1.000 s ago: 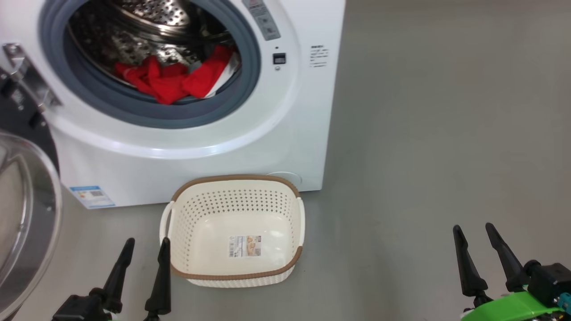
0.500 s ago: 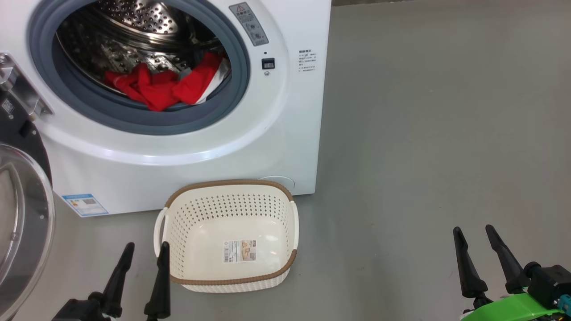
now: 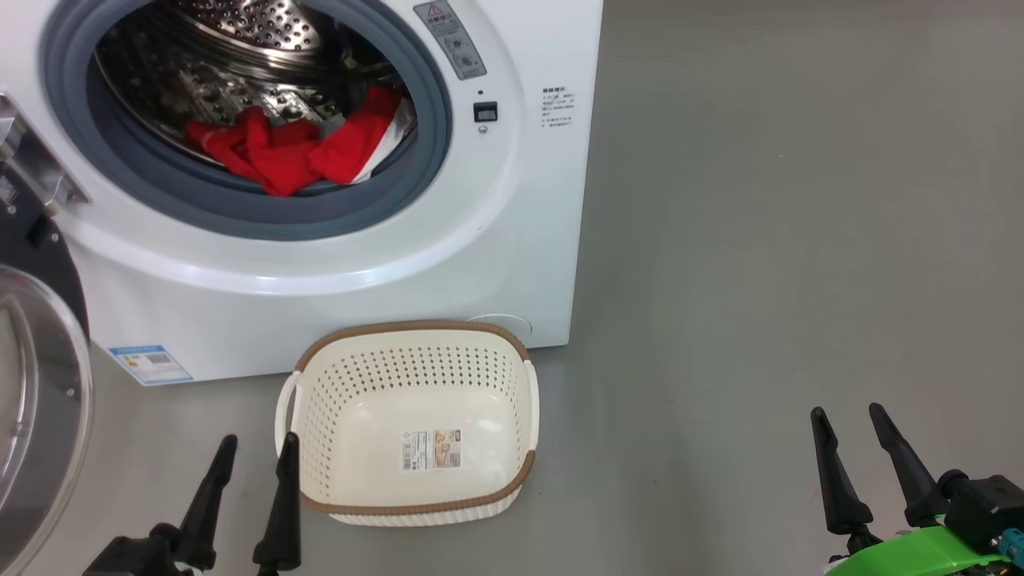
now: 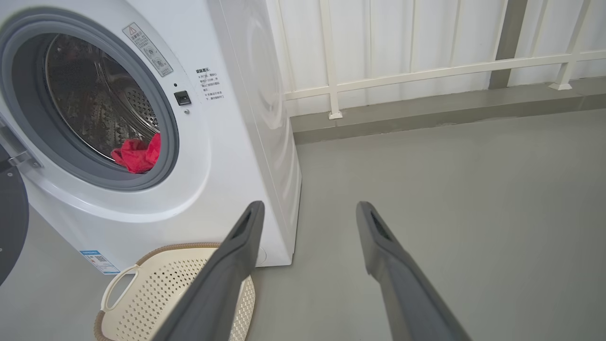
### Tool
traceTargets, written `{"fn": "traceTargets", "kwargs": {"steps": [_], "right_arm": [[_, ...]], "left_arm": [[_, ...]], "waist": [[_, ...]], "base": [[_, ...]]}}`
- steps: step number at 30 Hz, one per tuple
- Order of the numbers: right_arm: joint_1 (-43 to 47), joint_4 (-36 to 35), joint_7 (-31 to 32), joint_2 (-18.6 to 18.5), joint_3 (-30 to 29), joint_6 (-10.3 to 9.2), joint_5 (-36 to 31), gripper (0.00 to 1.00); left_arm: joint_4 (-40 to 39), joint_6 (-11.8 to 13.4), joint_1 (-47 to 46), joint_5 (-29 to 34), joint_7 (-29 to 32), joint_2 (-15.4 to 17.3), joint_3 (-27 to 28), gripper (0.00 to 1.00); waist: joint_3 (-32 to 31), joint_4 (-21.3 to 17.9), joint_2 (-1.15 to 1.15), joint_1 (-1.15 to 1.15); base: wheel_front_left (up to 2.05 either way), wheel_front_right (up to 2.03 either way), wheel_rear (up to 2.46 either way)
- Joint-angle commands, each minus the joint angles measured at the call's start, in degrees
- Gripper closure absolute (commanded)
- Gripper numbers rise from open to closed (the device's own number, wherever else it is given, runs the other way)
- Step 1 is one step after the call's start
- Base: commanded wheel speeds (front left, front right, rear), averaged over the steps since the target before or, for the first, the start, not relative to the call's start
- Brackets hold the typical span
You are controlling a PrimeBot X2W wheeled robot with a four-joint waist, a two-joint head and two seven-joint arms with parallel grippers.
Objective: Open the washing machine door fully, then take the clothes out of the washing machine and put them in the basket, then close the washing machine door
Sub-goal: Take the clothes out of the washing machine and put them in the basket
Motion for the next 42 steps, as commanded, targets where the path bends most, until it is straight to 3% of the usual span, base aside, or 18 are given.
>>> {"fn": "traceTargets", "kwargs": {"steps": [1, 17, 32, 42], "right_arm": [[-1.64, -1.37, -0.37, -0.52, 1.32, 0.37, -0.06, 0.0], [-2.49, -1.27, -0.37, -0.22, 1.84, 0.37, 0.23, 0.0], [-3.2, -1.21, -0.37, -0.43, 2.38, 0.37, 0.27, 0.0], [-5.77, -1.79, -0.37, -0.37, 2.93, 0.37, 0.12, 0.0]], "left_arm": [[-1.54, -0.32, -2.14, -0.65, -0.29, 1.04, 1.82, 0.0], [-0.43, -0.32, -3.7, 0.38, -0.29, 0.88, 2.7, 0.0], [1.7, -0.32, -4.29, 0.62, -0.29, 0.61, 1.65, 0.0], [10.04, -0.32, -16.17, 2.12, -0.29, 1.12, 0.52, 0.0]], "waist": [[0.26, -0.05, 0.0, 0.0], [1.63, -0.02, 0.0, 0.0], [2.78, -0.08, 0.0, 0.0], [8.67, -0.69, 0.0, 0.0]], "base": [[1.18, -1.19, 0.02], [1.28, -1.29, 0.02], [0.11, -0.11, 0.0], [0.0, 0.0, 0.0]]}}
